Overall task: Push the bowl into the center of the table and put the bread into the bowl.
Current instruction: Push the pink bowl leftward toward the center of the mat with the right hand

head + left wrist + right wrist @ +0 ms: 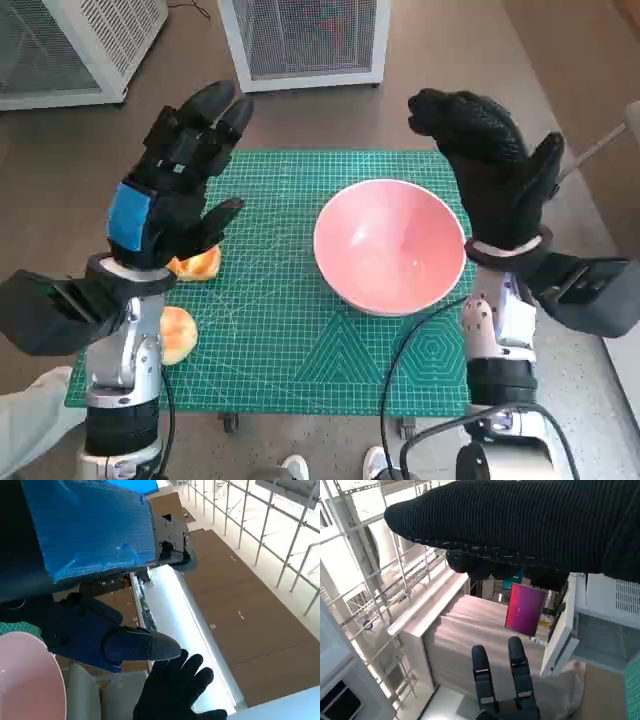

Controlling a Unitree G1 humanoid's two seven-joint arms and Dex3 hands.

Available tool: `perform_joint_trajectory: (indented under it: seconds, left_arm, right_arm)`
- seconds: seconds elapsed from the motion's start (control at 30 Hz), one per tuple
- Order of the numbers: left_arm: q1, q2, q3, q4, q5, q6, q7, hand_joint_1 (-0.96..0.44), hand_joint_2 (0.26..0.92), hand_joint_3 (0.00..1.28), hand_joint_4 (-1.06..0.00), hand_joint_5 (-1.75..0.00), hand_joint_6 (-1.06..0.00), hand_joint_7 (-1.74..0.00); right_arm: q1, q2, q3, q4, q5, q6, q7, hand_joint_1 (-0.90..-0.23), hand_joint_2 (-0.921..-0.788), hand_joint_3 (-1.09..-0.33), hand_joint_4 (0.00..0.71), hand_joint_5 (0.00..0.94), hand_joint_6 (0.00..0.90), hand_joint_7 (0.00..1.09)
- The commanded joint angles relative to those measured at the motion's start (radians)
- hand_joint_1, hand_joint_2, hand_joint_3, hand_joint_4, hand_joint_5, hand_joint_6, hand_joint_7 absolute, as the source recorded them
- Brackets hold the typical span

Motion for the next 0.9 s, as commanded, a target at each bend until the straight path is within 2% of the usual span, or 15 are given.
perform_joint_trajectory:
  seconds: [0.03,0.63,0.9]
  left_arm:
    - [0.0,0.001,0.005,-0.015,-0.012,0.002,-0.001,-0.54,0.921,0.26,-0.25,0.0,-0.14,-0.46]
    - [0.012,-0.001,0.006,-0.026,-0.009,0.001,0.003,-0.54,0.921,0.26,-0.26,0.0,-0.14,-0.46]
    - [0.016,-0.002,0.007,-0.028,-0.008,0.004,0.007,-0.54,0.921,0.26,-0.26,0.0,-0.14,-0.46]
  right_arm:
    - [0.03,0.004,0.004,-0.003,-0.014,0.013,-0.008,-0.514,-0.921,-0.5,0.315,0.0,0.473,0.02]
    - [0.041,-0.002,0.0,-0.01,-0.012,0.012,-0.008,-0.509,-0.921,-0.506,0.313,0.0,0.471,0.02]
    - [0.037,-0.014,-0.014,0.016,-0.005,0.005,0.003,-0.508,-0.921,-0.508,0.312,0.0,0.472,0.02]
